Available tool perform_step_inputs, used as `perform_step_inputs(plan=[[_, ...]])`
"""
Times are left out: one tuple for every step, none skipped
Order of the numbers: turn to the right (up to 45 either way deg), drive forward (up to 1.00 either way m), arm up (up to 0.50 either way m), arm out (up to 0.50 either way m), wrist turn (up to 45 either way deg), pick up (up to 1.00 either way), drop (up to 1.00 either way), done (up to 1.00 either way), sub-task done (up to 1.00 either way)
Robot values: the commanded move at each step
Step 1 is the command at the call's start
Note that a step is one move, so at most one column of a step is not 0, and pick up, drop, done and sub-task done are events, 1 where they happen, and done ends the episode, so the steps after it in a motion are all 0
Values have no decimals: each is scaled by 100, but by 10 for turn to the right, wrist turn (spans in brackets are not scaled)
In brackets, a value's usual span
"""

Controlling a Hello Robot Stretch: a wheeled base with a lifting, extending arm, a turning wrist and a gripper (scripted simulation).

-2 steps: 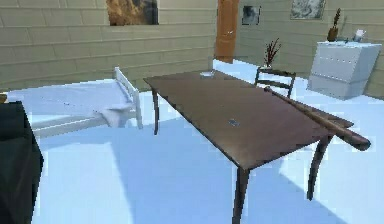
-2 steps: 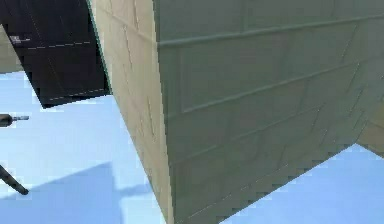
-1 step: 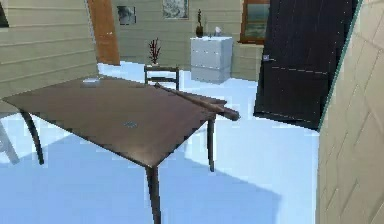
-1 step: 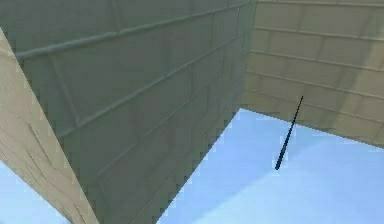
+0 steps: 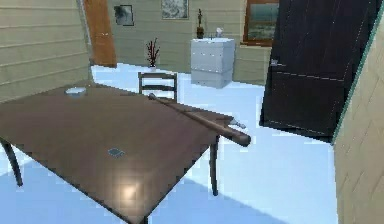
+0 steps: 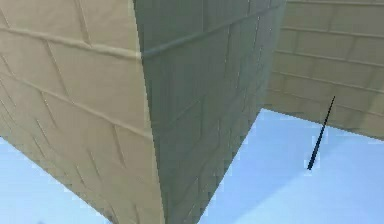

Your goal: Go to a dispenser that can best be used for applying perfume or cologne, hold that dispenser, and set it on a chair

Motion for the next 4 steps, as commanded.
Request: perform_step_inputs(plan=[[300,0,0,0,0,0,0,0,0],[0,100,0,0,0,0,0,0,0],[60,0,0,0,0,0,0,0,0],[0,20,0,0,0,0,0,0,0]])
